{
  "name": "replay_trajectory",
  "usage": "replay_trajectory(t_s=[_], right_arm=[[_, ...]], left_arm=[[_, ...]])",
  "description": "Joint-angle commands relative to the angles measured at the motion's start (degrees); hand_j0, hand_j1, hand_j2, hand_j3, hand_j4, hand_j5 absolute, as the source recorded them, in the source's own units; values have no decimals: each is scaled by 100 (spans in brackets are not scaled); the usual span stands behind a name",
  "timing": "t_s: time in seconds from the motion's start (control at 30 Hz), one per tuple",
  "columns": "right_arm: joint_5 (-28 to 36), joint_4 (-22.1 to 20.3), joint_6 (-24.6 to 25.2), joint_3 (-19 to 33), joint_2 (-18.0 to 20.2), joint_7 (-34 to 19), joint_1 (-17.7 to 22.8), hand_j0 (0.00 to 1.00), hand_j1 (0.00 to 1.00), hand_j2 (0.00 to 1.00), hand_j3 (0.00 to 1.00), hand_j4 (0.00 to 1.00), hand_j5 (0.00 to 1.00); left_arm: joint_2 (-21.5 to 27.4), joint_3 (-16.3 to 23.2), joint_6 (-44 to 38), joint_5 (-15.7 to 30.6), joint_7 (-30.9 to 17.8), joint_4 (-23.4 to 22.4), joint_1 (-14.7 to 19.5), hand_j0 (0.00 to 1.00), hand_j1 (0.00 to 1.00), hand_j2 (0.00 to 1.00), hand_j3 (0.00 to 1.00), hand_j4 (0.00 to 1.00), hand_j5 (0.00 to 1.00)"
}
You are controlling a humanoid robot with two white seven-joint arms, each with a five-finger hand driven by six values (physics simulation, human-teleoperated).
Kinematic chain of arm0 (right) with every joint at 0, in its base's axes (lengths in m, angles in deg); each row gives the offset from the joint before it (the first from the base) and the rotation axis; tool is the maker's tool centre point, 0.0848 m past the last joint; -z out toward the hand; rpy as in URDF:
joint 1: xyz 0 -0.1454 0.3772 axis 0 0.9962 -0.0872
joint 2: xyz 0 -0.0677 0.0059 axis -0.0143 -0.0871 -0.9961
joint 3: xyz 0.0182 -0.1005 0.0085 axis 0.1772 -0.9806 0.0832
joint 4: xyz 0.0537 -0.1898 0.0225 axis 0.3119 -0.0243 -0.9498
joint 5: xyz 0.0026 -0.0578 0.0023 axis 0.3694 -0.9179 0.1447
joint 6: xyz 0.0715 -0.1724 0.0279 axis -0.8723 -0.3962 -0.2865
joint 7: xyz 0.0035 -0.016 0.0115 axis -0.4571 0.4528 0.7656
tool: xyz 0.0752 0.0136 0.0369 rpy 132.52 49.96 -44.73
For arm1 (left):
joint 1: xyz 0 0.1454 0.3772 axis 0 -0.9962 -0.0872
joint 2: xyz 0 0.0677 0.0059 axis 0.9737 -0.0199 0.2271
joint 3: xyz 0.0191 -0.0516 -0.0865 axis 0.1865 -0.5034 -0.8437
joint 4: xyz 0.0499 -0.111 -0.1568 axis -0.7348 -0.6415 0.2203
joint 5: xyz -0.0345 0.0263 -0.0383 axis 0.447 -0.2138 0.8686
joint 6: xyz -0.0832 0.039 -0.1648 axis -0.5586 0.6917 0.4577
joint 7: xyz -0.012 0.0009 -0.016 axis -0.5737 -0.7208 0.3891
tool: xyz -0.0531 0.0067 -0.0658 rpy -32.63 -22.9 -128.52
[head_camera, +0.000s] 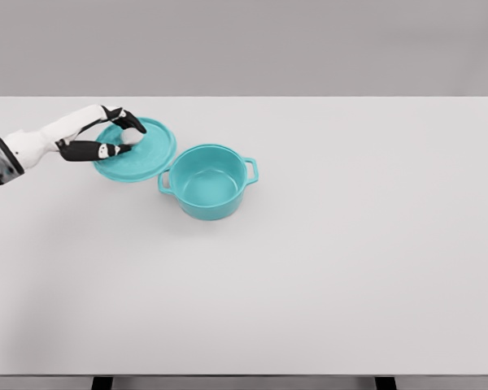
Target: Cover the pot with left arm
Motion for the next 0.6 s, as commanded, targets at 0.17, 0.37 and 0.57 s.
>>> replay_trajectory(t_s=[0.17, 0.37, 0.57], right_arm=[[-4, 0, -2, 1, 0, -2, 0, 100, 100, 100, 100, 100, 100], [-4, 0, -2, 1, 0, -2, 0, 100, 100, 100, 100, 100, 100], [-4, 0, -11, 1, 0, -2, 0, 100, 100, 100, 100, 100, 100]], left_arm=[[-252, -6, -9, -5, 17, 49, 0, 57, 57, 57, 57, 57, 57], [-577, -208, -52, -444, 43, -4, -53, 57, 57, 57, 57, 57, 57], [-700, -208, -70, -462, 52, -109, -53, 57, 57, 57, 57, 57, 57]])
